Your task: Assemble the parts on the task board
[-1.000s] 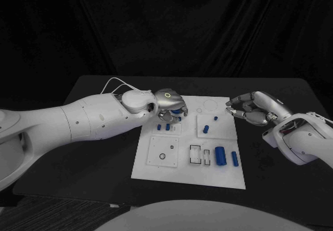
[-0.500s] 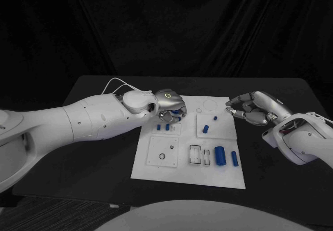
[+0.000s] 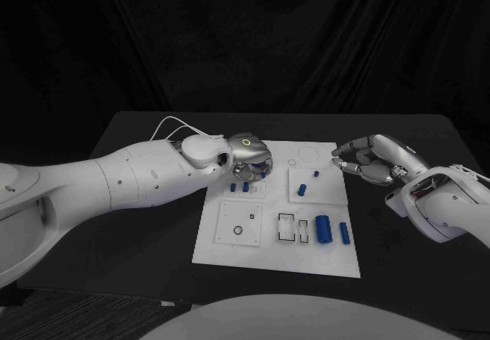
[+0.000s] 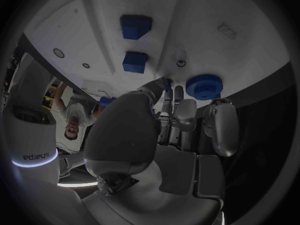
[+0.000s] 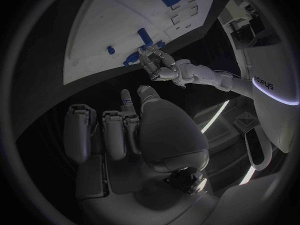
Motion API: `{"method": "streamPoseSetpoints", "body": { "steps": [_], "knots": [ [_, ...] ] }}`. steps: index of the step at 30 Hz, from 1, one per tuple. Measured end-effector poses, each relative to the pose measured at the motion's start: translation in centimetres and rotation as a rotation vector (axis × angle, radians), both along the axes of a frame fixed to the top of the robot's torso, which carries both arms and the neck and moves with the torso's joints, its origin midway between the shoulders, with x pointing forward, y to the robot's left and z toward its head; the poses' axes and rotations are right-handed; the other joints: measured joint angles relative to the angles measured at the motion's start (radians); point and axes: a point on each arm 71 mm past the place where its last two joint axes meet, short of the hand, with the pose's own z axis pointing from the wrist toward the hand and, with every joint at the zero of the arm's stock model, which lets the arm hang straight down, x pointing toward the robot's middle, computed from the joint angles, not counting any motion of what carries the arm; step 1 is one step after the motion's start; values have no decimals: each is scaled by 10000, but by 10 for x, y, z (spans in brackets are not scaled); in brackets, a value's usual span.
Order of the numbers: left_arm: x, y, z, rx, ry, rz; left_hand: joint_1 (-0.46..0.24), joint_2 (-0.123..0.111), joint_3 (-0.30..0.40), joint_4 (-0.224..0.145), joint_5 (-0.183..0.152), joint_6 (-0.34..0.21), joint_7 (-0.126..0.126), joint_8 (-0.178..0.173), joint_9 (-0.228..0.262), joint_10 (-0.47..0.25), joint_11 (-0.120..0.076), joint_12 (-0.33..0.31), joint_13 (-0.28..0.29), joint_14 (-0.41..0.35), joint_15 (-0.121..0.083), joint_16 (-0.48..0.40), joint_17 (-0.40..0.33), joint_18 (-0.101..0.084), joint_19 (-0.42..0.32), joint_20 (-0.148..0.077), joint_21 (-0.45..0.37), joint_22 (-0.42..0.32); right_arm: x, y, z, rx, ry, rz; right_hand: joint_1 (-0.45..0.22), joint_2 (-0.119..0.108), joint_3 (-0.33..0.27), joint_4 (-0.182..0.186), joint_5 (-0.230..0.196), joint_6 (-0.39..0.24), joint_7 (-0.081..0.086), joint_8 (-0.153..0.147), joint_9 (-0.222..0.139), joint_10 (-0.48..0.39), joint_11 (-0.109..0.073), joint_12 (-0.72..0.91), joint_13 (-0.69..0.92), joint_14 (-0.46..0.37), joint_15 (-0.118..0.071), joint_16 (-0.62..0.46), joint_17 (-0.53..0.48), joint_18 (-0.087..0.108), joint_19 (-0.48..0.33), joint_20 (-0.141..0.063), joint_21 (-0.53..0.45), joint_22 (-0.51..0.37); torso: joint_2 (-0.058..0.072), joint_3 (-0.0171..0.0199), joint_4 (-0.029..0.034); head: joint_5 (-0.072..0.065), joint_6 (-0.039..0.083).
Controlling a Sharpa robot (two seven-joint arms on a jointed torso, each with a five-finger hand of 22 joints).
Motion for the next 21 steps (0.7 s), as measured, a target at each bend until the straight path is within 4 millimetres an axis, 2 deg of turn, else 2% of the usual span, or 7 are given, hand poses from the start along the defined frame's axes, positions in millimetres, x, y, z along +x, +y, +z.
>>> {"method": "streamPoseSetpoints", "body": {
  "steps": [5, 9, 12, 18, 21],
  "knots": [
    [1, -1, -2, 31, 32, 32, -43, 43, 27, -27, 0, 36, 36, 0, 25, 69, -8, -41, -16, 0, 0, 0, -35, 0, 0, 0, 0, 0, 0, 0, 0, -3, 6, -6, 0, 0, 0, 0, 0, 0, 0, 0, 1, 0, 0, 20, 0, 0, 0, 0, 0, 0, 0, 0, 0, 0, 0, 0, 0, -4, 0],
    [1, -2, -3, 8, 12, 23, -43, 43, 70, -70, 0, 76, -4, 0, 32, 326, -37, -41, -45, 0, 0, 0, -54, 0, 0, 0, 0, -1, 0, -1, 0, -2, 9, -9, 0, 0, 25, 25, 0, 0, 0, 0, 1, 0, 0, 23, 1, 0, 0, 0, 0, 1, 0, 0, -52, -1, 1, 0, 0, -8, 0],
    [1, -2, -3, -48, -26, 3, 54, 140, 151, -151, 0, 183, 20, 60, 50, 626, -57, -42, -49, 0, 1, 0, -73, 0, 35, -36, 103, -1, -1, -1, 0, -3, 10, -16, 0, 0, 28, 28, 0, 0, 0, 0, 1, 0, 0, 28, 1, 0, 0, 0, 1, 1, 0, 0, -52, -1, 3, 0, 0, -16, 0],
    [0, 0, -2, -265, -202, -117, 166, 247, 152, -317, -10, 933, 78, 384, 152, 1429, -85, -196, -140, 56, -54, 53, -235, 1, 177, -33, 553, -2, -1, -1, 0, 1, 9, -19, 41, -41, 81, -25, 0, 18, 18, 0, 1, 0, 0, 29, 2, 0, 0, 0, 8, 0, 0, 0, -52, -1, 5, 0, 1, -35, 0],
    [-1, 3, -1, -416, -329, -183, 180, 256, 136, -391, 108, 1217, 73, 466, 162, 1728, -102, -337, -198, 113, 2, 53, -304, 0, 177, -33, 727, -2, -1, -1, 0, 1, 8, -21, 41, -41, 81, -26, 0, 36, 36, 0, 1, 0, 0, 29, 3, 0, 0, 0, 8, 0, 0, 0, -52, -1, 3, 0, 1, -53, 0]
  ]
}}
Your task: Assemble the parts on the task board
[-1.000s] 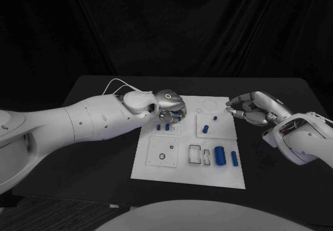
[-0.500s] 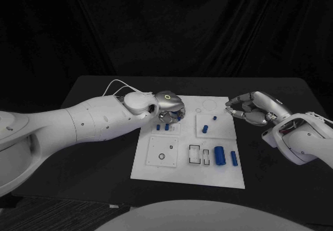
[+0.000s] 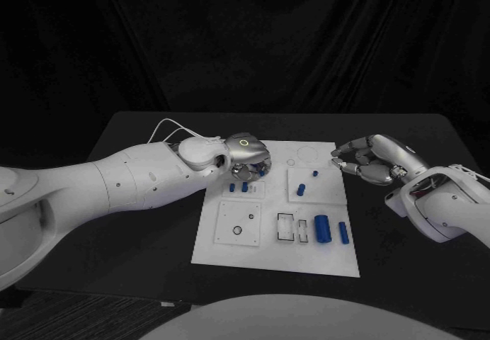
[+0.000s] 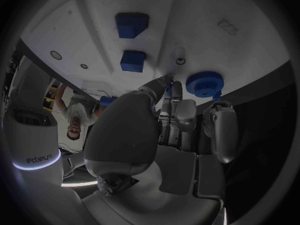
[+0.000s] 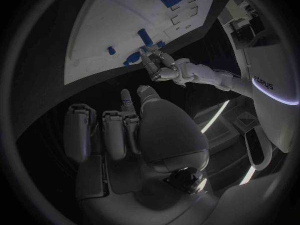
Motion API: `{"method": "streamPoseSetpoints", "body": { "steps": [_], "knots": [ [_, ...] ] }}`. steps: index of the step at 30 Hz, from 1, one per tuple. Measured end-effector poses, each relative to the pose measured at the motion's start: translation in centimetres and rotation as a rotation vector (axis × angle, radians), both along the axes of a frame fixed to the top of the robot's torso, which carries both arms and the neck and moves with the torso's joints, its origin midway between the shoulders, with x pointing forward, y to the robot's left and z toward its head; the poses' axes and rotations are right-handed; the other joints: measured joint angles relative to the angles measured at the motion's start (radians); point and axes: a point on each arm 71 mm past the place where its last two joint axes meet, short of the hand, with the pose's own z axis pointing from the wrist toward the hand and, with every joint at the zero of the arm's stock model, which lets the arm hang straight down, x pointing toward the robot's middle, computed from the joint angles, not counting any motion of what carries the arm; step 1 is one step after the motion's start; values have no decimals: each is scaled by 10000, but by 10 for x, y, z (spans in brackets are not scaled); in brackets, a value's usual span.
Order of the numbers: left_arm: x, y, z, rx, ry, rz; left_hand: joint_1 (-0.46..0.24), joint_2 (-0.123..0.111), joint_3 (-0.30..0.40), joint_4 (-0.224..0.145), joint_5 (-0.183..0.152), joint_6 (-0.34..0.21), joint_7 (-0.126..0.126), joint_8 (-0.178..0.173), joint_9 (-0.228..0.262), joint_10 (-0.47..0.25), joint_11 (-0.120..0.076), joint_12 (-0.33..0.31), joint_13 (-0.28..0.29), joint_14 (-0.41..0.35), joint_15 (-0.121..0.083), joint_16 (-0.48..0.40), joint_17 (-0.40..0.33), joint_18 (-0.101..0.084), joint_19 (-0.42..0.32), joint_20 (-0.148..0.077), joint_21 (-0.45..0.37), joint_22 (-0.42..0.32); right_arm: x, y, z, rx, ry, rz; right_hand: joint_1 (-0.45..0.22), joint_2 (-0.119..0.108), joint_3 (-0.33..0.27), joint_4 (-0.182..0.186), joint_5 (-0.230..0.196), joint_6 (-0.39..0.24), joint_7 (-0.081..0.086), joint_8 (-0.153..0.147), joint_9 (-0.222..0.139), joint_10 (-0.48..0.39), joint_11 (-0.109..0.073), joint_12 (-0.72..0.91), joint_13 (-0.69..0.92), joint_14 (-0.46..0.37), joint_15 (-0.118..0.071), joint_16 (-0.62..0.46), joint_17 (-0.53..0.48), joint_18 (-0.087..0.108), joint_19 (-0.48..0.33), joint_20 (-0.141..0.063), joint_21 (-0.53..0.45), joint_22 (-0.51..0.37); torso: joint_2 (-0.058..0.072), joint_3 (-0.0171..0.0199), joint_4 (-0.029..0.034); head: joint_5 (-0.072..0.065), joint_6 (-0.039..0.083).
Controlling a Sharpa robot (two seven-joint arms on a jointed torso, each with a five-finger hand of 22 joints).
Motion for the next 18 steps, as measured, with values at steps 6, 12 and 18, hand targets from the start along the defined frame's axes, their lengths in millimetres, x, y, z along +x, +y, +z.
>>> {"method": "streamPoseSetpoints", "body": {
  "steps": [6, 12, 18],
  "knots": [
    [-6, 8, 4, -352, -230, -145, 66, -14, 13, -13, -55, 67, 2, 19, 1, 154, 16, -371, -153, 36, -36, -58, -205, 0, 0, 0, 76, 0, 0, 0, 0, -2, 1, -9, 5, 4, 17, -18, 0, 0, 0, 0, -9, 0, 0, 1, 5, 0, 0, 0, -1, 0, 0, 0, 0, 4, -8, 0, 6, -3, 0],
    [-9, 21, 18, -603, -552, -166, 79, -27, 12, -13, -219, 68, 1, -138, 2, 223, 17, -778, -333, 36, -36, -165, -423, 0, 0, 0, 76, -1, 0, -1, 0, -7, 5, -12, 85, 7, 57, -57, 0, 35, -36, 0, -8, 0, 0, -12, 5, 0, 0, 0, -1, 1, 0, 0, -37, 8, -13, -1, 7, 20, 0],
    [-8, 38, 37, -705, -892, -16, 58, -6, 12, -12, -274, 68, 1, -206, 4, 228, 21, -1058, -487, 35, -35, -258, -625, 0, -1, 0, 6, -1, 0, 0, -1, -17, 26, -11, 112, 33, 111, -56, 0, 36, -36, 0, -8, 0, 0, -33, 5, -1, 1, 0, -2, 0, 0, 0, -37, 7, -19, -1, 10, 45, 0]
  ]
}}
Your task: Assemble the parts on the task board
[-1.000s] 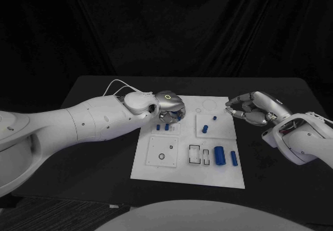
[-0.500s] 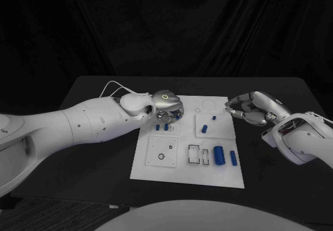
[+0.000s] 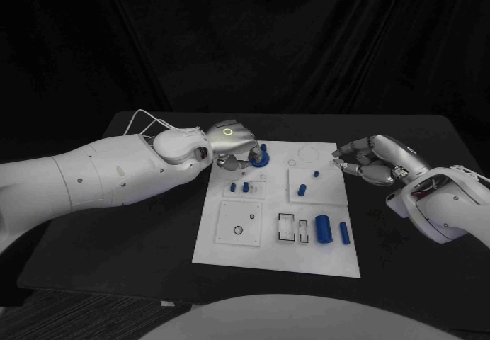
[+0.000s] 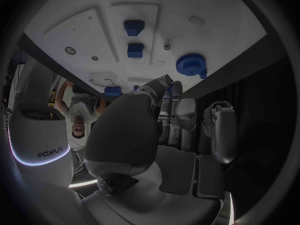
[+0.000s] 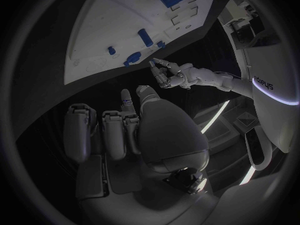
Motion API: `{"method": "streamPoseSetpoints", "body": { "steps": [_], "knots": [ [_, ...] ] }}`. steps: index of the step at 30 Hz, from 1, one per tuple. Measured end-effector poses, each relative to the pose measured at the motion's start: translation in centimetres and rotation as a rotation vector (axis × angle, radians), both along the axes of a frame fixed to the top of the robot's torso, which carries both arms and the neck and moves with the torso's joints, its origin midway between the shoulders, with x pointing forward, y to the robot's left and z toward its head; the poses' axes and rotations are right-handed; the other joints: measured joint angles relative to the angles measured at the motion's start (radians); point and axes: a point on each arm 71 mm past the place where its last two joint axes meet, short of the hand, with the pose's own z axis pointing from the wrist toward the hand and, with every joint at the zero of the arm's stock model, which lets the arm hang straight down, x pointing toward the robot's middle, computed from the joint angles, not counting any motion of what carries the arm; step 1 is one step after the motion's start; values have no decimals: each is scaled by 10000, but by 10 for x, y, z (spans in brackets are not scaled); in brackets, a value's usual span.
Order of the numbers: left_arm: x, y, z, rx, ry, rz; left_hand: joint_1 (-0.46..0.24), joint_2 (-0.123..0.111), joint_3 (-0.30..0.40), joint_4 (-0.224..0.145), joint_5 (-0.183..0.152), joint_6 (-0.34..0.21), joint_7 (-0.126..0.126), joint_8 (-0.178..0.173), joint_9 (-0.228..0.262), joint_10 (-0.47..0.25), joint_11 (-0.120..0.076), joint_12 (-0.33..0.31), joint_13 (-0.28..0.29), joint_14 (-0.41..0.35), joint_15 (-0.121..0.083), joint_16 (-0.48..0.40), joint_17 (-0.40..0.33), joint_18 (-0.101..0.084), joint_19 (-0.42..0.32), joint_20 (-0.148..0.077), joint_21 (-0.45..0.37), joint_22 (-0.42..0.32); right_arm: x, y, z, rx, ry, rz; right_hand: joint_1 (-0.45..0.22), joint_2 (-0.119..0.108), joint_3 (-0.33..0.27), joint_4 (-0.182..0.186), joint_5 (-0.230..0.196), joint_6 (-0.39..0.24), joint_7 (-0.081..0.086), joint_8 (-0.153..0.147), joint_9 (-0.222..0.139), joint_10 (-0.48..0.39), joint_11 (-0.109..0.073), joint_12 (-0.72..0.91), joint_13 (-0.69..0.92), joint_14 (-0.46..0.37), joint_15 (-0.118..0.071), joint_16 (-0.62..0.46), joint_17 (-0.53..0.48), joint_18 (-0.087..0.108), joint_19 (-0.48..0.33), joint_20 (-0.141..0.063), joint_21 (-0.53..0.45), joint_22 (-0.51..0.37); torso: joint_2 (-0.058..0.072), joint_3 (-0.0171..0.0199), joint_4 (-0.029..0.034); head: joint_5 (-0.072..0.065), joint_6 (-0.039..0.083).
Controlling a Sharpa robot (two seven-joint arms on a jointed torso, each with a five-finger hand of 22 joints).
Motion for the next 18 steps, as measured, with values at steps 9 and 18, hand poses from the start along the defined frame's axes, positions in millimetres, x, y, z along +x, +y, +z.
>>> {"method": "streamPoseSetpoints", "body": {
  "steps": [9, 18],
  "knots": [
    [2, 24, 6, 118, -42, 465, -50, 50, 30, 31, -10, -1, 0, -153, 3, -1, 0, -392, -180, -113, 34, -215, -374, 0, 36, 36, -328, -1, 0, 0, -1, -18, 59, -5, 109, -4, 71, -71, 0, 0, 0, 0, -8, -16, 16, 5, 0, 7, -5, 0, -1, -1, 0, 0, -41, -1, -4, 1, 0, 14, 0],
    [4, 36, 4, 426, 204, 857, -50, 50, 31, 32, -47, -3, -1, -165, 3, -1, 0, -458, -196, -184, 35, -259, -447, -1, 36, 36, -365, -1, 0, 1, -2, -24, 103, 1, 171, -13, 127, -127, 0, 72, 0, 0, -16, -17, 17, 35, -1, 40, -6, 0, -2, 0, 0, 0, -43, -2, 20, -6, -1, 72, 0]
  ]
}}
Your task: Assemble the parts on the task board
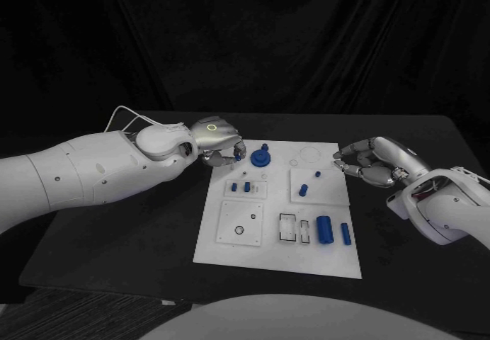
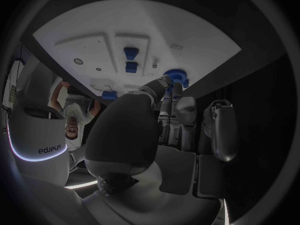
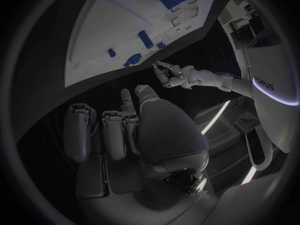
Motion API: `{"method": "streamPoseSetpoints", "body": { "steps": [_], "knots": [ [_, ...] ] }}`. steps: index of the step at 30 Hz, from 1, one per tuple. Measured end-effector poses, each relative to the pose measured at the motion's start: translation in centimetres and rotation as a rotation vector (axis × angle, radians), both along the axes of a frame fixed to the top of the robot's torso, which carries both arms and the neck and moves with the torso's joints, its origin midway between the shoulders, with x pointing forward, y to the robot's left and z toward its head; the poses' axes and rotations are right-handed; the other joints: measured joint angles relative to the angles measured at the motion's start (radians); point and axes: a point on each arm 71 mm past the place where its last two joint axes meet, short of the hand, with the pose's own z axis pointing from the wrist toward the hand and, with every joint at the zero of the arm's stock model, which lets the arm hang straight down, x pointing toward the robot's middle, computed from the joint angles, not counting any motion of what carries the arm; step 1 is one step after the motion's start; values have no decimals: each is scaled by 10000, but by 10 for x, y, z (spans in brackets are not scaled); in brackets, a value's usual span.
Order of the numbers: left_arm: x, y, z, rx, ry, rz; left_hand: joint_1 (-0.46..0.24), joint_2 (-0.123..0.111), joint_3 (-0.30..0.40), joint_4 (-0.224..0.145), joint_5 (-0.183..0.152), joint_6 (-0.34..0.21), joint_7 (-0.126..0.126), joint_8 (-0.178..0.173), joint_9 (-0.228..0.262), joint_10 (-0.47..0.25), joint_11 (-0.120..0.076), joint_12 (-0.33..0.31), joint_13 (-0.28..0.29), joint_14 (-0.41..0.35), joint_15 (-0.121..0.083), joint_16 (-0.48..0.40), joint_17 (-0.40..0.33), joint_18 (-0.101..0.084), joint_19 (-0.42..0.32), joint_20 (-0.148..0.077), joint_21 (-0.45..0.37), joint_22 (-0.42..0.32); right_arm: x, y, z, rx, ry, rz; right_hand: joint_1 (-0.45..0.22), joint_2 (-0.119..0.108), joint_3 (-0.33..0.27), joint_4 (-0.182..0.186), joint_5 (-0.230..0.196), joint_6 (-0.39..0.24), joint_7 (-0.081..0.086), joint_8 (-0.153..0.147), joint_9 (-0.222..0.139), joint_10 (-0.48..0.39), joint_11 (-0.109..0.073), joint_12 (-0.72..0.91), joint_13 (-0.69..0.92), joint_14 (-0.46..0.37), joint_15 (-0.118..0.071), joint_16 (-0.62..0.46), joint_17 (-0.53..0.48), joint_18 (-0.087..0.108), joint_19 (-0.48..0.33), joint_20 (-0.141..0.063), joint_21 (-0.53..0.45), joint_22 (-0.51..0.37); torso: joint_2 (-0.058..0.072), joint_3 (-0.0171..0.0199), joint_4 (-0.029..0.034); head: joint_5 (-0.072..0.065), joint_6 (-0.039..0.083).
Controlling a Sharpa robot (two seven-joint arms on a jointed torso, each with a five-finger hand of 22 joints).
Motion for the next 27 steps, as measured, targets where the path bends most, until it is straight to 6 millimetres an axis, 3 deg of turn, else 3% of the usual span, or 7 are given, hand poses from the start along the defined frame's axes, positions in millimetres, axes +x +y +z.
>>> {"method": "streamPoseSetpoints", "body": {
  "steps": [6, 27],
  "knots": [
    [1, 1, -3, 200, 210, 173, 0, -1, 0, 0, -79, -1, 0, -8, -1, 0, 0, -86, -51, -35, 35, -39, -85, 0, 0, 0, -72, -1, 0, 0, 0, -4, 18, -5, 93, -93, 94, -95, 0, 0, 0, 0, -13, 26, -26, 1, -11, 1, 1, -40, -1, -1, 0, 0, -38, -1, 1, -1, -3, 2, 0],
    [-1, -14, -21, 461, 749, 124, -41, 39, 27, 28, -80, -69, 31, -97, -48, 0, 0, -207, -127, -35, 35, -38, -66, -1, 0, 0, -72, -1, 0, -1, 0, -12, 40, -32, 179, -83, 134, -135, 0, 0, 0, 0, -11, 21, -22, -33, 1, -1, 3, -40, -2, -1, 0, 0, -73, -3, -7, 6, -11, -54, 0]
  ]
}}
